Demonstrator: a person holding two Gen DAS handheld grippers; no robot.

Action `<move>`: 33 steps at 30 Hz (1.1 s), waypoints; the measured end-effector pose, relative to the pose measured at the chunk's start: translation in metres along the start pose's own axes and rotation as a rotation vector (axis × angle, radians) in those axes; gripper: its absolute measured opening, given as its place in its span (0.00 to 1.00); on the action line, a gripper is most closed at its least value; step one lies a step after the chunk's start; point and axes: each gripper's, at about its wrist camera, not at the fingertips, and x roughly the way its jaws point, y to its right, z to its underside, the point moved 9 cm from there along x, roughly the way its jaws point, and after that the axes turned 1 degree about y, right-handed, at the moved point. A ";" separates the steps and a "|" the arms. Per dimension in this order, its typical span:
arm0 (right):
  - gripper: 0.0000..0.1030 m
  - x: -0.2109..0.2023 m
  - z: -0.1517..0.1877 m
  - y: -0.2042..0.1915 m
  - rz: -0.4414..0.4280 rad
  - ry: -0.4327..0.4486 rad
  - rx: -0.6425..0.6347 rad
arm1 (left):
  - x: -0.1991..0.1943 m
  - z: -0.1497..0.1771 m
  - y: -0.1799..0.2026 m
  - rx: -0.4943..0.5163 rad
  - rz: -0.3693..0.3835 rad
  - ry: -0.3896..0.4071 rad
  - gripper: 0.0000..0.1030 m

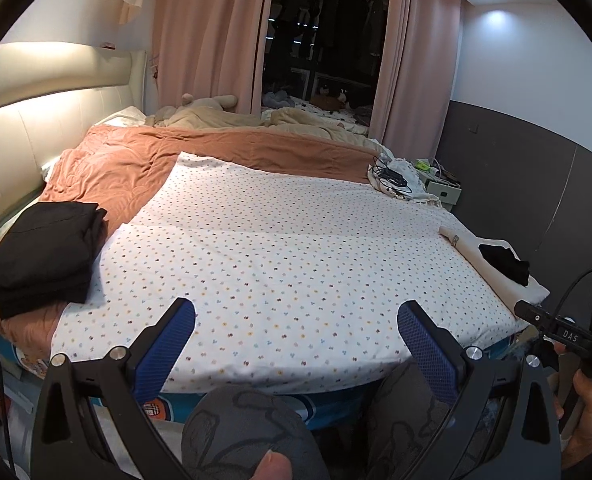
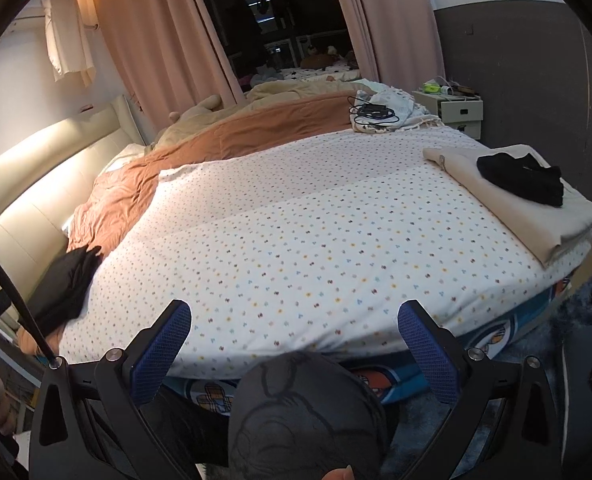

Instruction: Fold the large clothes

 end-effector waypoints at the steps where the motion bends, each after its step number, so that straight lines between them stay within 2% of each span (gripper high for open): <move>1: 1.00 -0.003 0.004 -0.003 0.007 0.001 -0.007 | -0.005 0.003 0.000 0.000 -0.002 0.009 1.00; 9: 1.00 -0.028 0.026 -0.021 0.057 0.035 -0.057 | -0.034 0.016 0.001 0.015 -0.009 0.054 1.00; 22: 1.00 -0.056 0.045 -0.020 0.036 0.102 -0.043 | -0.064 0.024 0.014 0.055 -0.008 0.100 1.00; 33: 1.00 -0.069 0.058 -0.014 0.032 0.126 -0.055 | -0.073 0.020 0.020 0.072 0.010 0.123 1.00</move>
